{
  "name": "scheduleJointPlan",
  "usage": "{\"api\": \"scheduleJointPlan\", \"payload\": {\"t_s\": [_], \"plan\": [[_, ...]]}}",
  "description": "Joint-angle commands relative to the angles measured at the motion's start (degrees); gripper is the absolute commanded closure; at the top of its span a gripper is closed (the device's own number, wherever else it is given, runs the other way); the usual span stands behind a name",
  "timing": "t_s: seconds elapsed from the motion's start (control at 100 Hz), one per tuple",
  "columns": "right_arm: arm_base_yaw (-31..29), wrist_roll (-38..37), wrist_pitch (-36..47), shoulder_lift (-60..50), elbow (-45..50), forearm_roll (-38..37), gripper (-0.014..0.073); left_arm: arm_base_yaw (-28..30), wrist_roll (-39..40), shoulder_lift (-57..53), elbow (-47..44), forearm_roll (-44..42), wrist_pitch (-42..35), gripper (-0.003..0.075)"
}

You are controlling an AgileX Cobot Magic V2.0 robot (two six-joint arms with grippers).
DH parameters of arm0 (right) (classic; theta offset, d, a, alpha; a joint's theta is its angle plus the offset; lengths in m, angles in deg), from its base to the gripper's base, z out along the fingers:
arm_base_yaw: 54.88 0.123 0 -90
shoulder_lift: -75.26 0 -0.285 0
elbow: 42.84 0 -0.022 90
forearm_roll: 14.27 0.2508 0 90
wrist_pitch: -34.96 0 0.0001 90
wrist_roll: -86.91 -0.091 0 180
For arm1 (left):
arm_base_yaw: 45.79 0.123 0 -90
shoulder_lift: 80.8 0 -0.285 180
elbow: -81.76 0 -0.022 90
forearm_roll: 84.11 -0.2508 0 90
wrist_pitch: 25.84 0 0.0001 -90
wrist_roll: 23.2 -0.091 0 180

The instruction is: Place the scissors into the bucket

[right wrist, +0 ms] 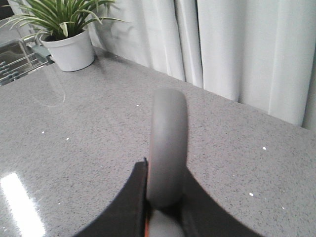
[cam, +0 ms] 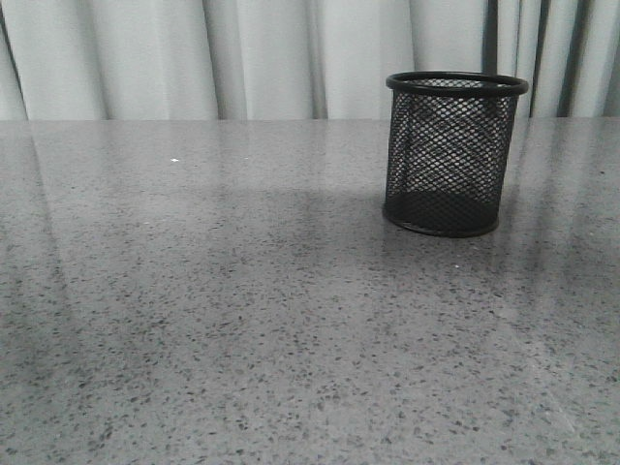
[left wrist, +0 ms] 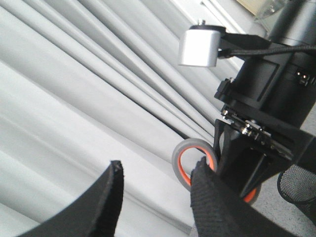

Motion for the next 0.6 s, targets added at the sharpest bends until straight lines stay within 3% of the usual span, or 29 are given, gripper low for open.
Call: {"api": "scheduleJointPlan", "payload": {"t_s": [0.0,0.06,0.2,0.44,0.59], "plan": [[-1.22,0.54,0.11,-1.90,-5.15,-3.36,0.0659,-0.34,0.98,-1.05,1.51,2.39,-2.29,0.0443],[-2.01,0.54,-5.56,-1.90,-8.00,-7.04,0.0659,-0.22,3.75,-2.28,1.51,2.03,-0.98,0.0505],[-4.01,0.54,-22.63,-2.01,-15.83,-14.86,0.0659,-0.12,13.23,-5.39,1.51,-2.51,3.89,0.0743],[-4.02,0.54,-46.08,-2.01,-23.40,-20.87,0.0659,-0.12,35.48,-10.31,-2.75,-19.44,5.90,0.0741],[-4.10,0.14,-52.24,-1.90,-22.11,-21.63,0.0659,-0.12,50.39,-12.64,-7.47,-29.83,5.63,0.0741]]}}
